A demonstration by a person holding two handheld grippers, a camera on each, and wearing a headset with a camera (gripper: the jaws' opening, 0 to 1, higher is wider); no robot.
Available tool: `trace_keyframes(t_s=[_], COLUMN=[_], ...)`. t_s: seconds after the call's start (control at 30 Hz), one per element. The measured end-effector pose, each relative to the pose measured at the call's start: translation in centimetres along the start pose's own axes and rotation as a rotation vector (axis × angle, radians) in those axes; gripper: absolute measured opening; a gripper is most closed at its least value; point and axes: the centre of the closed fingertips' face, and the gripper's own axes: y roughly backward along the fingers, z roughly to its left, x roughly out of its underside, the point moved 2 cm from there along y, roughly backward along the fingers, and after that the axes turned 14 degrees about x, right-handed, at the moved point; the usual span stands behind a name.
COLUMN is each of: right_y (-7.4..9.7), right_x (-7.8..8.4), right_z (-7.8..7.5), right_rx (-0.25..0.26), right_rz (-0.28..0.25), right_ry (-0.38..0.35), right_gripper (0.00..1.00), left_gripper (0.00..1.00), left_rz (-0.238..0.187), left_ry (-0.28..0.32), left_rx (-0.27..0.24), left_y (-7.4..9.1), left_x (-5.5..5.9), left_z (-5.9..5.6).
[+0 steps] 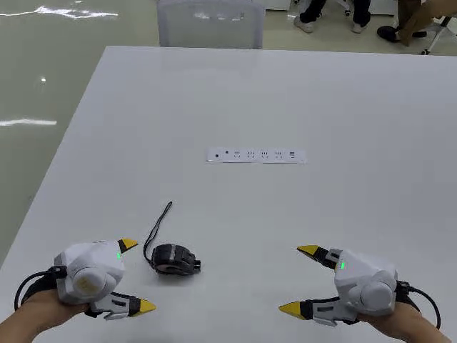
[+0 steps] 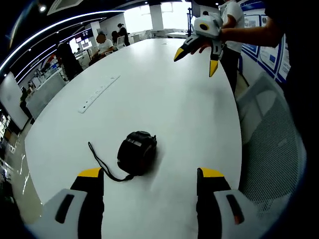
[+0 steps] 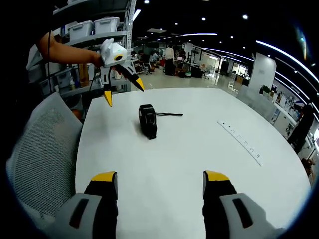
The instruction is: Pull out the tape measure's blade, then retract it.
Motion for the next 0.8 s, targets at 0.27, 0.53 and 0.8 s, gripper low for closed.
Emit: trace_keyframes(t_s=[0.27,0.53,0.8], right_y=[-1.7,-3.1,-4.9], right_x=[-0.4,-1.0,-1.5], right_z=[0.0,0.0,0.0], right_rx=[-0.042,-0.07,-0.101], right_rz=[-0.012,-0.021,-0.028], right_ry=[0.029,0.051,0.072], right_gripper=[0.67,0.63,0.6], left_gripper=[0.68,0.64,0.58], left_rz=[0.046,0.084,0.128], left_ry=[-0.047,-0.09,-0.132], left_rx=[0.033,0.061,0.091], left_y=[-1.1,-2.0,-3.3], left_x=[0.0,0.1,0.6], left_z=[1.0,2.1,3.0])
